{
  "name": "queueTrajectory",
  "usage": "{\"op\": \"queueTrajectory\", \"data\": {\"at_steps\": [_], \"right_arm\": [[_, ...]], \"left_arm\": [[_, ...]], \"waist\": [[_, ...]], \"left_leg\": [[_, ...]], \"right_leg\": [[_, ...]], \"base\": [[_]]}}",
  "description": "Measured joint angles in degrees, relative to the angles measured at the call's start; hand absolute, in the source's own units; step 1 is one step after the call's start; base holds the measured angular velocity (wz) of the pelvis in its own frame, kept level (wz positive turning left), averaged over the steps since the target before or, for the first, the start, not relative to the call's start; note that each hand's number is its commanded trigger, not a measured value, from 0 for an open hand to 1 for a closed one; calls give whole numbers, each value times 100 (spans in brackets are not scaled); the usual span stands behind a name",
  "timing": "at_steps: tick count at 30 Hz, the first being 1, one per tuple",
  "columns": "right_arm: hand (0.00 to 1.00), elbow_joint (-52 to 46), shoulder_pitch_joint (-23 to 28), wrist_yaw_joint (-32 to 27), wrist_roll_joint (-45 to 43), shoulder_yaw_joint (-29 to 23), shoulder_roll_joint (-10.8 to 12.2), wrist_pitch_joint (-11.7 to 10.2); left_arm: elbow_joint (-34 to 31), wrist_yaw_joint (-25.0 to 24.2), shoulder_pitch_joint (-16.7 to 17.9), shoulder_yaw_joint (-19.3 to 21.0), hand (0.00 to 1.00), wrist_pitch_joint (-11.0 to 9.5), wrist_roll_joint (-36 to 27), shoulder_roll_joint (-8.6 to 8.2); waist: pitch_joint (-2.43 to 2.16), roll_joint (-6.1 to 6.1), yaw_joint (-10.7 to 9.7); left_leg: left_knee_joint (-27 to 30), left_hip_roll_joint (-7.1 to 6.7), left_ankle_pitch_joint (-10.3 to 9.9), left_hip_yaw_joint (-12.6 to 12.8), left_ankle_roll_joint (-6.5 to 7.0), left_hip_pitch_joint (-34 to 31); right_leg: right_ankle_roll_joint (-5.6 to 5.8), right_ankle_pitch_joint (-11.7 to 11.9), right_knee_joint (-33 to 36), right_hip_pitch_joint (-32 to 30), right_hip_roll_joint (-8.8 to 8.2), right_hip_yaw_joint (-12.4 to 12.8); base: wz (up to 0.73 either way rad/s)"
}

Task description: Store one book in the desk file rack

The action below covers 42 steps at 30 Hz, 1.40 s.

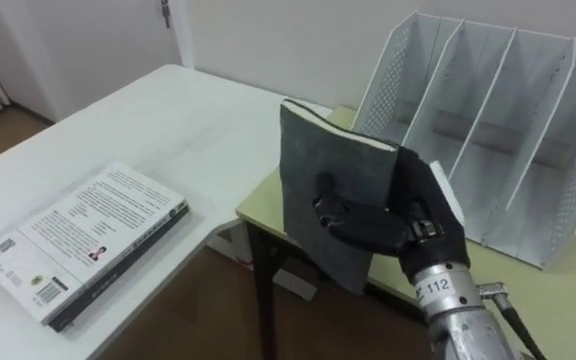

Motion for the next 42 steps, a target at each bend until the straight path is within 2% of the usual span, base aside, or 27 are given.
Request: {"op": "queueTrajectory", "data": {"at_steps": [4, 7, 11, 14, 17, 21, 24, 28, 33, 42], "right_arm": [[100, -61, -2, -755, -351, -25, 22, -219], [100, -60, -2, -1147, -736, -86, 30, -319], [100, -60, -6, -1733, -1196, -244, 39, -327], [100, -60, -14, -2038, -1406, -447, 40, -327], [100, -60, -74, -2273, -1422, -754, 37, -327], [100, -60, -231, -2627, -1421, -1021, 34, -327], [100, -60, -364, -2861, -1421, -1068, 34, -327], [100, -60, -571, -3122, -1420, -1141, 30, -328], [100, -60, -600, -3414, -1420, -1185, 29, -328], [100, -60, -607, -3370, -1417, -1184, 29, -328]], "left_arm": [[291, 121, -14, -44, 0, -10, -17, -34], [351, 215, -19, -34, 0, -35, -39, -61], [797, 355, -122, 144, 0, -66, -48, -218], [1184, 364, -159, 334, 0, -140, -42, -293], [1403, 402, -157, 535, 0, -156, -35, -291], [1435, 496, 18, 693, 0, -160, -25, -292], [1570, 567, 18, 714, 0, -165, -14, -292], [1710, 598, 16, 741, 0, -166, -16, -291], [2001, 598, -65, 717, 0, -166, -21, -292], [2120, 616, -124, 686, 0, -162, -15, -294]], "waist": [[-25, -71, 0], [-25, -50, 12], [-84, 36, 21], [-75, 23, 37], [-35, -40, 41], [9, -119, 42], [-13, -136, 43], [-21, -144, 25], [-33, -132, 0], [-33, -133, -18]], "left_leg": [[0, 15, -2, 2, 1, -14], [-8, 17, -9, 30, 2, -10], [-68, 22, -8, 123, 0, -3], [-74, -2, -8, 154, 0, -7], [-80, -5, -7, 175, -1, -6], [-94, -7, -7, 175, -1, -6], [-118, -6, -7, 172, -1, -6], [-138, -13, -7, 173, -1, -8], [-138, -15, -6, 173, 0, 3], [-138, -15, -5, 173, -1, 83]], "right_leg": [[-3, 4, -7, -11, 1, 4], [-1, 5, -12, -17, 7, 22], [-1, 5, 10, -76, 23, 100], [-1, 4, 40, -98, 24, 121], [-3, -11, 32, -125, 29, 124], [-1, -10, 16, -128, 33, 129], [0, -7, -4, -128, 36, 127], [2, -5, -8, -127, 35, 129], [3, -4, -31, -88, 36, 131], [4, -5, -114, 5, 36, 137]], "base": [[0], [-5], [-11], [-8], [-2], [0], [0], [0], [0], [0]]}}
